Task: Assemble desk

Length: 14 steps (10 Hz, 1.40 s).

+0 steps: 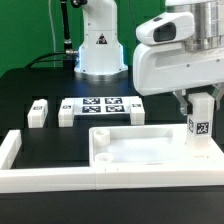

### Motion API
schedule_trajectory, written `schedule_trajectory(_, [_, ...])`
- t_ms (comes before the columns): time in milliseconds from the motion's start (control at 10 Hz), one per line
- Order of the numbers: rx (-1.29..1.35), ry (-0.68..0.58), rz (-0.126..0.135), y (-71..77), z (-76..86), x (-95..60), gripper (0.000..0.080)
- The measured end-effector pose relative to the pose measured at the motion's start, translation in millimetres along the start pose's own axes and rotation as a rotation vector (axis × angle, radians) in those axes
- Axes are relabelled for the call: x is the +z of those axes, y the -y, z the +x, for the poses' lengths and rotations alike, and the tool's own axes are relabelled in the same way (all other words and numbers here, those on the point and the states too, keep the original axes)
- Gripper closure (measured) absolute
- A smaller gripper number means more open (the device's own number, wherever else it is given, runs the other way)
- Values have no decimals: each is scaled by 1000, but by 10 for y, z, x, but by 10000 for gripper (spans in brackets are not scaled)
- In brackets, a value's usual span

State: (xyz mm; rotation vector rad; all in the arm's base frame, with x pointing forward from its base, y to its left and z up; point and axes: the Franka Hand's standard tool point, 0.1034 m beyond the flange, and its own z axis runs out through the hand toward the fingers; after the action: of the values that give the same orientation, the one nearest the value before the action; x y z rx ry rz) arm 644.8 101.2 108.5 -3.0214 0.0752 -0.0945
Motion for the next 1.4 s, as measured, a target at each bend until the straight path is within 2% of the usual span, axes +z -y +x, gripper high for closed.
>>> schedule_trajectory(100, [50,0,0,-2,2,5,508])
schedule_trajectory(300, [338,11,-12,1,47,2,508])
schedule_trajectory(500, [676,58,-37,27,69,-12,508])
schedule_trajectory(600, [860,69,-38,13,94,-8,508])
schedule_trajectory(800, [1209,90,9,7,75,22,508])
schedule_trajectory(1100, [1356,87,16,12,73,22,508])
schedule_trajectory(1200, [1308,86,18,9,72,27,508])
schedule_trajectory(1300, [1251,82,8,5,63,33,352])
schedule_trajectory(1400, [1031,72,-22,-3,39,38,226])
